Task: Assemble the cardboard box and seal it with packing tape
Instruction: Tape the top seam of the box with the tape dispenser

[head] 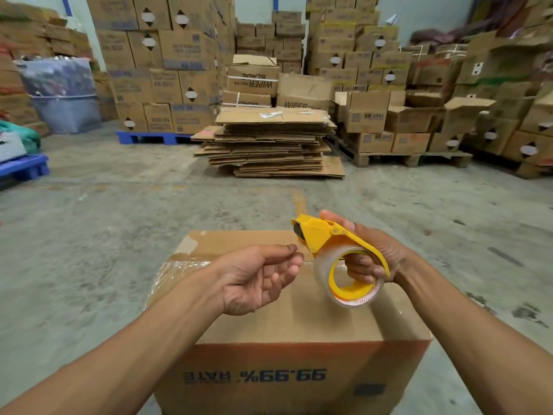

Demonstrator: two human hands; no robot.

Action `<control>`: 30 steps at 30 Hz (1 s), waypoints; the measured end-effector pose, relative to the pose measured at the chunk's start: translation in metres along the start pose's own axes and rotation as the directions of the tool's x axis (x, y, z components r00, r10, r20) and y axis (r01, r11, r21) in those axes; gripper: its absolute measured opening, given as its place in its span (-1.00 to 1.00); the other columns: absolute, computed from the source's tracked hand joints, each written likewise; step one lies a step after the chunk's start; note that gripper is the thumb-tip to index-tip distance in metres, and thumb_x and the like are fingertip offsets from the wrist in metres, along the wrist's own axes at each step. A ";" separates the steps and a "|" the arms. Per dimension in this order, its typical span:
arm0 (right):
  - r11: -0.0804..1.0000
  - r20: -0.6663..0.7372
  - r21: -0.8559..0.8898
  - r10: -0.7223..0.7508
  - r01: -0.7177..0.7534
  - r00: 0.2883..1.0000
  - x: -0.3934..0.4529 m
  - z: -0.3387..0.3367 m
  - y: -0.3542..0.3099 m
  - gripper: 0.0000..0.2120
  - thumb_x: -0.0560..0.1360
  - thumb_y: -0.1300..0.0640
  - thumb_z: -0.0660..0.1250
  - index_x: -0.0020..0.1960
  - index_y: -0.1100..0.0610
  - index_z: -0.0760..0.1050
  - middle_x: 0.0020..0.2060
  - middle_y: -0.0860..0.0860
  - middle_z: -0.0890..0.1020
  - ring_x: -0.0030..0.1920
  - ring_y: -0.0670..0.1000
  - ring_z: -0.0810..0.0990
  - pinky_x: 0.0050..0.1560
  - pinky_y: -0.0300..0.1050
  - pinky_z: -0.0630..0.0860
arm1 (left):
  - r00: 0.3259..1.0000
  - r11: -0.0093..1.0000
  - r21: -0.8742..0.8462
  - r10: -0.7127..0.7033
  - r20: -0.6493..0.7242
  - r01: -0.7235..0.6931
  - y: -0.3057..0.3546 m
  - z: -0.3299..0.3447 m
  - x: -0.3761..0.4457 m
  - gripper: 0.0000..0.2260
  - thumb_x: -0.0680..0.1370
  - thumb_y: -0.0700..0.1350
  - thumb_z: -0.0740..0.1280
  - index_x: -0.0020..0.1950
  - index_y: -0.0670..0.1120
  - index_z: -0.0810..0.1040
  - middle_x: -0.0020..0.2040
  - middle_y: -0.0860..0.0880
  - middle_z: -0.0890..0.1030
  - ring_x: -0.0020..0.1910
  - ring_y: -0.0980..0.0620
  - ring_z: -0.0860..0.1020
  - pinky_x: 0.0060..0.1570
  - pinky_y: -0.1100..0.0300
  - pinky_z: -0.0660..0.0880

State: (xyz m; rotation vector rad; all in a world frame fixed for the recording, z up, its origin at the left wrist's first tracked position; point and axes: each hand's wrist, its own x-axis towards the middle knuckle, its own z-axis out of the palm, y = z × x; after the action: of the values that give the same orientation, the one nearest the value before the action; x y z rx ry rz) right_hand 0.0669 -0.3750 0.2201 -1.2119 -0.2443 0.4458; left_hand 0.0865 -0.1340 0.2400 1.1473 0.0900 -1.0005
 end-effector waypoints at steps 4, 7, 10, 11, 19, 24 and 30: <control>0.999 0.010 -0.042 0.004 -0.003 1.000 0.000 0.000 -0.001 -0.43 0.22 -0.15 0.61 0.21 -0.14 0.63 -0.67 0.02 0.41 -0.74 -0.10 0.37 -0.66 -0.28 0.37 | 1.000 0.999 -0.035 0.018 -0.007 -0.018 -0.002 0.001 -0.001 -0.86 0.32 -0.18 0.46 -0.15 -0.17 0.63 -0.23 -0.13 0.69 -0.36 -0.03 0.69 -0.63 0.34 0.46; 0.998 0.003 -0.070 0.010 -0.010 1.000 0.000 -0.001 -0.002 -0.42 0.22 -0.15 0.61 0.23 -0.13 0.62 -0.66 0.02 0.40 -0.74 -0.09 0.37 -0.66 -0.27 0.40 | 1.000 0.999 -0.028 0.018 -0.012 -0.018 -0.003 0.000 -0.002 -0.84 0.33 -0.16 0.46 -0.14 -0.15 0.59 -0.22 -0.13 0.67 -0.28 -0.07 0.70 -0.64 0.32 0.47; 0.995 -0.002 -0.093 0.016 -0.016 1.000 -0.002 -0.003 -0.004 -0.41 0.23 -0.15 0.61 0.24 -0.12 0.61 -0.65 0.04 0.40 -0.73 -0.09 0.37 -0.66 -0.27 0.41 | 1.000 1.000 -0.002 -0.001 -0.008 0.001 -0.001 -0.003 -0.003 -0.91 0.45 -0.17 0.42 -0.09 -0.13 0.55 -0.06 -0.20 0.68 -0.16 -0.13 0.70 -0.59 0.31 0.50; 0.994 -0.004 -0.106 0.018 -0.019 1.000 -0.003 -0.003 -0.004 -0.41 0.23 -0.15 0.61 0.24 -0.12 0.61 -0.65 0.04 0.40 -0.73 -0.09 0.37 -0.66 -0.27 0.41 | 1.000 1.000 0.005 -0.010 -0.008 0.010 -0.001 -0.004 -0.002 -0.93 0.49 -0.18 0.40 -0.08 -0.13 0.54 -0.02 -0.21 0.67 -0.14 -0.14 0.69 -0.58 0.30 0.51; 0.985 -0.004 -0.165 0.057 -0.057 0.998 -0.005 0.000 -0.008 -0.43 0.23 -0.16 0.60 0.21 -0.14 0.63 -0.65 0.03 0.38 -0.73 -0.09 0.37 -0.65 -0.26 0.44 | 0.999 0.998 -0.037 -0.040 0.025 0.041 -0.003 -0.007 0.003 -0.95 0.46 -0.26 0.37 -0.13 -0.16 0.51 -0.32 -0.08 0.53 -0.41 0.04 0.56 -0.66 0.39 0.37; 0.981 0.011 -0.179 0.081 -0.078 0.997 -0.008 0.001 -0.011 -0.42 0.22 -0.15 0.61 0.22 -0.14 0.62 -0.64 0.04 0.38 -0.73 -0.08 0.38 -0.65 -0.27 0.44 | 0.998 0.998 -0.034 -0.060 0.023 0.060 -0.005 -0.011 0.004 -0.95 0.52 -0.25 0.34 -0.05 -0.19 0.50 -0.09 -0.21 0.57 -0.28 -0.08 0.65 -0.67 0.35 0.39; 0.973 0.028 -0.204 0.120 -0.112 0.992 -0.007 0.002 -0.010 -0.43 0.25 -0.16 0.59 0.24 -0.14 0.61 -0.62 0.05 0.40 -0.71 -0.08 0.39 -0.63 -0.26 0.45 | 0.998 0.997 -0.076 -0.028 0.058 0.032 -0.009 -0.011 0.010 -0.89 0.40 -0.29 0.36 -0.10 -0.21 0.50 -0.32 -0.10 0.54 -0.47 0.11 0.46 -0.62 0.43 0.33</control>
State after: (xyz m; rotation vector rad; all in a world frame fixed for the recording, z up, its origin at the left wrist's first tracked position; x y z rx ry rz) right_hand 0.0618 -0.3797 0.2308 -1.4220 -0.2583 0.5579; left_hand 0.0909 -0.1318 0.2236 1.0488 0.0996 -1.0472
